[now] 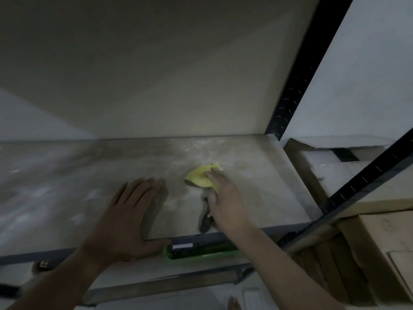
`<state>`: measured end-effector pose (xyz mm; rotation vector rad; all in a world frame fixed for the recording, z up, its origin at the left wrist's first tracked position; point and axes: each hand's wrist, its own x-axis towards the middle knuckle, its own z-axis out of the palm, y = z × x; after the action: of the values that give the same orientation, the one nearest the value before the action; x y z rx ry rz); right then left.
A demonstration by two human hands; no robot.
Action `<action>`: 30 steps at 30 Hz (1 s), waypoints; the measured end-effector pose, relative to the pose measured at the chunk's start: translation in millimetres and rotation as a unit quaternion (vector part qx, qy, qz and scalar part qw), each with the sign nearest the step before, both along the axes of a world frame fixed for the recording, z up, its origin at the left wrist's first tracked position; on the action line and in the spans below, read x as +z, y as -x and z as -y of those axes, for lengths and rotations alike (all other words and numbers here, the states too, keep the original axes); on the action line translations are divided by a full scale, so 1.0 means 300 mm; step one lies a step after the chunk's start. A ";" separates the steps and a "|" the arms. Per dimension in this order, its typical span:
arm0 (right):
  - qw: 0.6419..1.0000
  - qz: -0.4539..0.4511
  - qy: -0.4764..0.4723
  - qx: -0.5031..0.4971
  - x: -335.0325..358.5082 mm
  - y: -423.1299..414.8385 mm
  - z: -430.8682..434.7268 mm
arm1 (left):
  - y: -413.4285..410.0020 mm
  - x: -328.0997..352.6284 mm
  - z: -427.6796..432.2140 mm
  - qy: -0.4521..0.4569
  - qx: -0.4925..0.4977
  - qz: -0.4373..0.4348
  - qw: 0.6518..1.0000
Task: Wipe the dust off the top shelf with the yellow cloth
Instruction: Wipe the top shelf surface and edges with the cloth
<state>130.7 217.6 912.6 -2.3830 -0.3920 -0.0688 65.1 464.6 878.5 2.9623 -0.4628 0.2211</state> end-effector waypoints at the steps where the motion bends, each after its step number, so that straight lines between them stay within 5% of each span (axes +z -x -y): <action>1: 0.999 -0.003 -0.028 -0.019 0.018 -0.029 0.050 | 0.002 -0.004 -0.001 -0.005 0.004 -0.003 1.000; 4: 0.991 0.073 0.037 -0.110 0.049 -0.179 0.252 | 0.000 -0.011 -0.006 -0.022 0.010 -0.027 0.999; 8: 0.970 -0.002 0.112 -0.217 -0.001 -0.391 0.424 | -0.004 -0.005 0.000 -0.028 0.016 -0.035 0.999; 13: 0.965 0.020 0.195 -0.173 -0.010 -0.368 0.261 | -0.008 0.002 -0.006 -0.030 0.020 -0.036 0.999; 20: 0.992 0.049 0.047 0.104 -0.029 -0.219 -0.096 | -0.003 0.000 -0.009 -0.018 0.019 -0.038 0.999; 24: 0.997 -0.006 -0.081 -0.011 0.082 -0.361 0.108 | -0.005 0.006 -0.009 -0.015 0.019 -0.040 0.999; 27: 0.985 -0.006 0.094 -0.148 0.081 -0.520 0.292 | -0.006 0.001 -0.010 -0.004 0.021 -0.044 0.999; 30: 0.962 -0.024 0.222 -0.156 0.027 -0.573 0.300 | -0.011 -0.003 -0.010 -0.007 0.018 -0.040 0.999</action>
<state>302.6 127.6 920.7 -2.8672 0.0025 -0.0735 68.3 467.4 877.5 2.9827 -0.4029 0.1020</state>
